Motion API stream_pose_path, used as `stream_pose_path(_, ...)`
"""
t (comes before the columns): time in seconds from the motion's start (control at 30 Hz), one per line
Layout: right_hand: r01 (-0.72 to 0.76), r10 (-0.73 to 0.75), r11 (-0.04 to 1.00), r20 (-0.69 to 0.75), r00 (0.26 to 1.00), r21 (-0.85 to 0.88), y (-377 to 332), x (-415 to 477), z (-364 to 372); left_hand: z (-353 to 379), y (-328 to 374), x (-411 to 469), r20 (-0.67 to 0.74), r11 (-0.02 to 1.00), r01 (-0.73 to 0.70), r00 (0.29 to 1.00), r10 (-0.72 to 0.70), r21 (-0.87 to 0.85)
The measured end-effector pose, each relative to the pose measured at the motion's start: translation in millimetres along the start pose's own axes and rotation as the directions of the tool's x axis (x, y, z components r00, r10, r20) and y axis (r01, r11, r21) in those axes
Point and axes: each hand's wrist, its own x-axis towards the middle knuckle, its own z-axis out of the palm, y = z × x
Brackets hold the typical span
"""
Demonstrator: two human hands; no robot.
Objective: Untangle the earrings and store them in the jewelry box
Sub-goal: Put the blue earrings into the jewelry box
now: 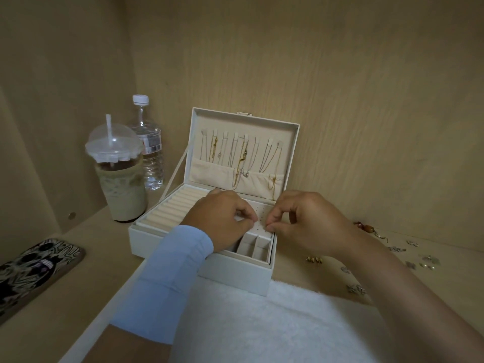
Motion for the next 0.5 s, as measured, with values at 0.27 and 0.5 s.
stream_pose_path(0.27,0.045,-0.042,0.997,0.06,0.997,-0.063,-3.5,-0.9,-0.2,2.5,0.5,-0.2,-0.013,0.999,0.003,1.0,-0.002,0.034)
stream_pose_path(0.5,-0.04,0.036,0.989,0.034,0.999,0.139,0.2,-1.2,-1.3,5.3,3.2,-0.4,-0.028,0.994,-0.012,0.999,0.015,0.105)
